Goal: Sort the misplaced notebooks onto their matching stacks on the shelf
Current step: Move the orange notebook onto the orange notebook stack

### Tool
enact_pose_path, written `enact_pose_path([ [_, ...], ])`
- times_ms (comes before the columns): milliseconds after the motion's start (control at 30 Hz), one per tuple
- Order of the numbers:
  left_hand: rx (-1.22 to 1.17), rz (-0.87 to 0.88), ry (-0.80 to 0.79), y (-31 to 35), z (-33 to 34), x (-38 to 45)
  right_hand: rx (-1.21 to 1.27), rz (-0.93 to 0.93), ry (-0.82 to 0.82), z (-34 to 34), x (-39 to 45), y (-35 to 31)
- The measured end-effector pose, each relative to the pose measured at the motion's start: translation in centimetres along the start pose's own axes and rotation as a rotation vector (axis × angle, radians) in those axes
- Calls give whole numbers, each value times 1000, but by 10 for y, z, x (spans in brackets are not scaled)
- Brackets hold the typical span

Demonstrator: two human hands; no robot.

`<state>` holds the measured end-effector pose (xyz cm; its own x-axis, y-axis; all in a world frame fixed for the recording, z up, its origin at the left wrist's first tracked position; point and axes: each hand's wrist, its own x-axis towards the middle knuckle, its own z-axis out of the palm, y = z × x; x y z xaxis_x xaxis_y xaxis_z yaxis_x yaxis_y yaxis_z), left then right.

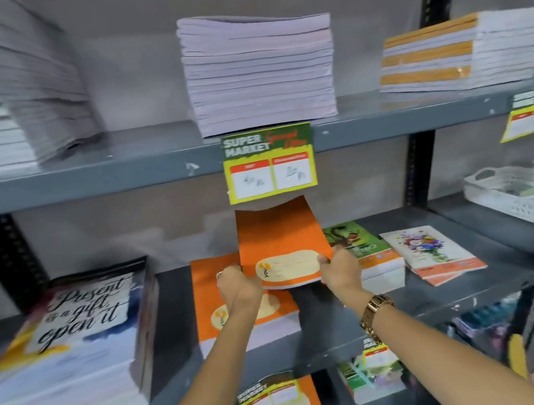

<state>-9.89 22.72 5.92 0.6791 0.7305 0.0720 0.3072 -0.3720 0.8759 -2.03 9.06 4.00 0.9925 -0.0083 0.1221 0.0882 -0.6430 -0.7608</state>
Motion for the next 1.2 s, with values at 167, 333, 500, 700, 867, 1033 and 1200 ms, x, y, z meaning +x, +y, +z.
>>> enact_pose_path([
  [167, 71, -71, 65, -42, -38, 5, -47, -76, -102, 39, -25, -23],
  [333, 222, -76, -8, -70, -52, 1, -165, -46, -182, 65, -39, -28],
  [500, 488, -92, -47, -59, -60, -2, -337, -144, -121, 60, -41, -26],
  [700, 493, 85, -21, -24, -24, -7, -453, -403, 88, 29, -25, -10],
  [867, 401, 215, -85, 9, 36, -20, -701, -435, 208, -16, 1, 27],
  [1033, 375, 343, -147, 35, 97, -34, -815, -370, 256, -62, 35, 85],
  [1200, 397, 464, -234, 60, 161, -50, -790, -109, 144, -103, 64, 137],
])
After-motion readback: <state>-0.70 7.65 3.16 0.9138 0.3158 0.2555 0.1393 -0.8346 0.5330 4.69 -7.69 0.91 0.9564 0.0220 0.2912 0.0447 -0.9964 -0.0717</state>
